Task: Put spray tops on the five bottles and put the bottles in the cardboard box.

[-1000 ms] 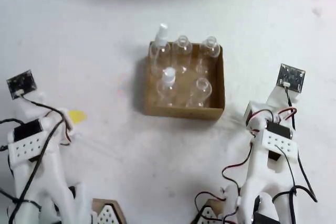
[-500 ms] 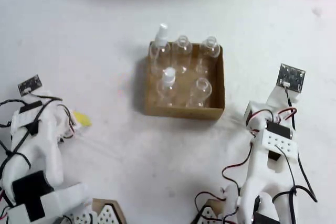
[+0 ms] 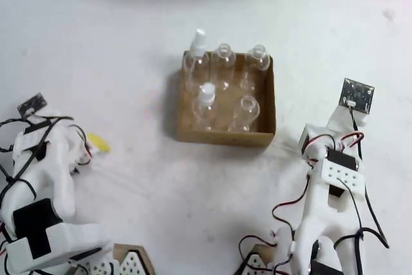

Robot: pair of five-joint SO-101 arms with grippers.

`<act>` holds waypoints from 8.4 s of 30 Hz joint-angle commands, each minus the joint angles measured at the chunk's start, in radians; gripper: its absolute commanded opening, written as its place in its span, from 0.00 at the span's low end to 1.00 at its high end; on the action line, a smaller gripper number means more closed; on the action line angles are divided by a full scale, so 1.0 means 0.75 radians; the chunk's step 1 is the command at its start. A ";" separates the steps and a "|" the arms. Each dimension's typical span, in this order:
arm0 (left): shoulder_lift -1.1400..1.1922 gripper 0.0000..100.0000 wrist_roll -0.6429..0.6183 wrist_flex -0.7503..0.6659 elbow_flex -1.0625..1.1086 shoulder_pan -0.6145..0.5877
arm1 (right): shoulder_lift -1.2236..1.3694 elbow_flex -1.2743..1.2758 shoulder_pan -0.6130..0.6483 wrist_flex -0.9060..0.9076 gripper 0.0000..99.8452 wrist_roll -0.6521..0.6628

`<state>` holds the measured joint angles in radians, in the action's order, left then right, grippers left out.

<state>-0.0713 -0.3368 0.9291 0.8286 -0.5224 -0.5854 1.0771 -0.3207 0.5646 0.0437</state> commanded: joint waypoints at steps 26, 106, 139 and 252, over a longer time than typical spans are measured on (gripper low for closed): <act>0.028 0.02 -0.023 0.186 -0.356 -0.005 | 0.003 -0.004 0.015 -0.021 0.14 0.016; -0.711 0.02 0.104 -0.223 -1.187 1.257 | 0.001 -0.006 0.015 -0.024 0.14 0.016; 0.095 0.02 0.481 -1.528 -0.831 1.218 | 0.001 -0.004 0.015 -0.052 0.14 0.016; -0.973 0.22 0.354 -0.403 -0.661 0.817 | -0.009 -0.006 0.003 -0.040 0.14 0.018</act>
<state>-0.6467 -0.0575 0.3230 0.3836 0.2677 -0.5854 1.0771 -0.3207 0.5447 0.0437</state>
